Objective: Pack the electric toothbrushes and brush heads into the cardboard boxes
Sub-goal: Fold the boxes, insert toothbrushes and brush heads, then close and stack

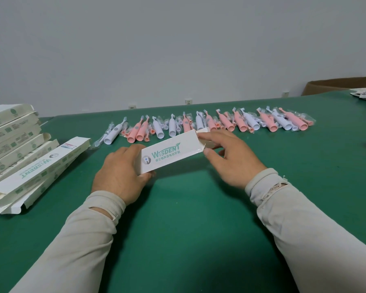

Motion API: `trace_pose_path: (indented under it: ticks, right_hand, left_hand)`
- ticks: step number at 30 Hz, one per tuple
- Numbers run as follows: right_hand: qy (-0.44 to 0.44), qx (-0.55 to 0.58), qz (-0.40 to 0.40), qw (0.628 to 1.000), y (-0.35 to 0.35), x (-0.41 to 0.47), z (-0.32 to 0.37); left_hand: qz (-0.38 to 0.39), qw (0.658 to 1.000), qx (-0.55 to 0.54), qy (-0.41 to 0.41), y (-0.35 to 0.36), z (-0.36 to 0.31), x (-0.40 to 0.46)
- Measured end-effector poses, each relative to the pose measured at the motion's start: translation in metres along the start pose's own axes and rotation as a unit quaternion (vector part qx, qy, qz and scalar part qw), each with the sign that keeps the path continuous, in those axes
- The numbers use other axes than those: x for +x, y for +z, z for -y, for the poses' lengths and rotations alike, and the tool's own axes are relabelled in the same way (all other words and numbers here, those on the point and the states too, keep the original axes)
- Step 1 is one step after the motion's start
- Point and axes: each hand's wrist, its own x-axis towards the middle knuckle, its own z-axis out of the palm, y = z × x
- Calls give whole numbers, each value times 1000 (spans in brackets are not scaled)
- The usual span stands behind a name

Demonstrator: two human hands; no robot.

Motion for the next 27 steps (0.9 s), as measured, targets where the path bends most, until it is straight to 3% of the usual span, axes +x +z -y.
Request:
trace_pose_path:
  ticks: [12,17,23,27]
  right_hand:
    - [12,105,-78,991,6,1,8]
    - [-31,70,-99,992,7,-1,8]
    - [19,177,-102,979,11,1,10]
    - [30,180,-115,976,11,1,10]
  left_hand:
    - [-2,999,-37,16,1,-1,-2]
    - [1,999,-32,10,-1,-2,-2]
    - [-9,1000,-25,1,-1,-3,-2]
    - [-13,1000,-28,4,-1,-4,-2]
